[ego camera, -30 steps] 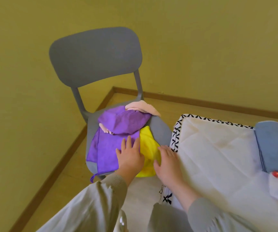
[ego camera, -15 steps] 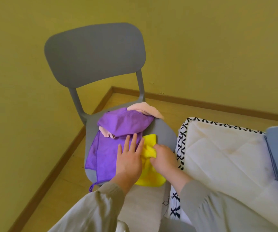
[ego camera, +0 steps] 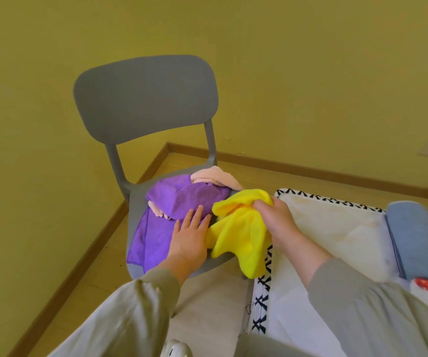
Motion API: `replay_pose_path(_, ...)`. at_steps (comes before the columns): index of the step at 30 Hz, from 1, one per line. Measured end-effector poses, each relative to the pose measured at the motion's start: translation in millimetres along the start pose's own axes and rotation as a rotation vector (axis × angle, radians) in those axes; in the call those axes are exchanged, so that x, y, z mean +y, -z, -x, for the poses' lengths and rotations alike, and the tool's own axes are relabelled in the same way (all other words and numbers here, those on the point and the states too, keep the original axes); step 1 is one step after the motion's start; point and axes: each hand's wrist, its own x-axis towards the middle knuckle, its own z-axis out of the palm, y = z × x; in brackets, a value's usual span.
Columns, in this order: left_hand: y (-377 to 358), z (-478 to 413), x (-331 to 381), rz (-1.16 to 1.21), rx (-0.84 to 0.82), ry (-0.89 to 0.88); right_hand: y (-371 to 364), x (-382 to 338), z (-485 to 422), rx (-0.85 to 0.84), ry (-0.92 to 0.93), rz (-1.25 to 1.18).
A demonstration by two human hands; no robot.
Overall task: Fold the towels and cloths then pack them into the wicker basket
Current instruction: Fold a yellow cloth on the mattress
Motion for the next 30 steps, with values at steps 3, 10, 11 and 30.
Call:
replay_pose_path(3, 9, 2, 13, 0.173, 0.135, 0.023, 13, -7, 4, 0.029, 0.037, 0.002)
replay_pose_path(10, 67, 19, 59, 0.767, 0.296, -0.065, 39, -35, 32, -0.047, 0.086, -0.118)
replay_pose_path(11, 75, 21, 64, 0.794, 0.289, -0.083, 43, -41, 39, -0.078, 0.097, -0.136)
replay_pose_path(30, 255, 126, 137, 1.035, 0.191, -0.137, 124, -173, 210, -0.012, 0.688, 0.31)
